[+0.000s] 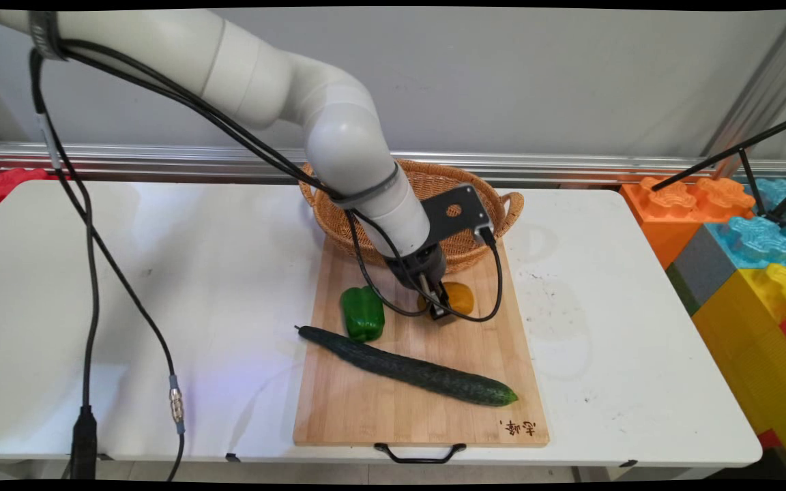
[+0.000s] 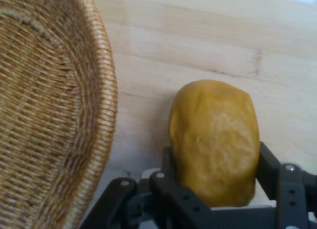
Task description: Place the picked object in the vegetable basket
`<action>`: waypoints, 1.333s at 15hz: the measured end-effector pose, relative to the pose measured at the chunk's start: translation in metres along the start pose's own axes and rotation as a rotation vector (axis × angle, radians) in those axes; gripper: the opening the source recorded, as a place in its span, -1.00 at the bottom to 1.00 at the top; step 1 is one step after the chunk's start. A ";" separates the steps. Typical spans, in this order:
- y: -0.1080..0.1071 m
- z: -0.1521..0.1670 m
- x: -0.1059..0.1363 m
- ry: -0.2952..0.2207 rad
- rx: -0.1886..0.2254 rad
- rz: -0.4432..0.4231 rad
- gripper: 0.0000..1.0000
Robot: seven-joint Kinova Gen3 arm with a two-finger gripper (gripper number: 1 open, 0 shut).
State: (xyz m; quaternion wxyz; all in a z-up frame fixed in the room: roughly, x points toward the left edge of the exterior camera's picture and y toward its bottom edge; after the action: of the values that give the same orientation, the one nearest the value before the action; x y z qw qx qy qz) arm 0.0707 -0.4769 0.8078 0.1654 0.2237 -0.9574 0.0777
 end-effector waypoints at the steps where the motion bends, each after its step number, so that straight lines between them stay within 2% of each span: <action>1: 0.000 -0.004 0.001 0.001 0.003 0.001 -1.00; 5: 0.006 -0.049 0.010 0.003 0.023 -0.004 -1.00; 7: 0.005 -0.068 0.018 0.022 0.044 -0.002 -1.00; 10: -0.006 -0.102 0.032 0.082 0.115 0.009 -1.00; 13: -0.023 -0.119 0.036 0.138 0.182 -0.001 -1.00; 14: -0.032 -0.120 0.036 0.162 0.207 -0.016 -1.00; 16: -0.045 -0.117 0.033 0.179 0.227 -0.042 -1.00; 20: -0.075 -0.092 0.022 0.167 0.254 -0.115 -1.00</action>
State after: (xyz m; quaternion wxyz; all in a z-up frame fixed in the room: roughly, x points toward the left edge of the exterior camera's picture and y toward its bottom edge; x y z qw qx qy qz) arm 0.1124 -0.5319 0.9070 0.2192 0.2898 -0.9084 0.2069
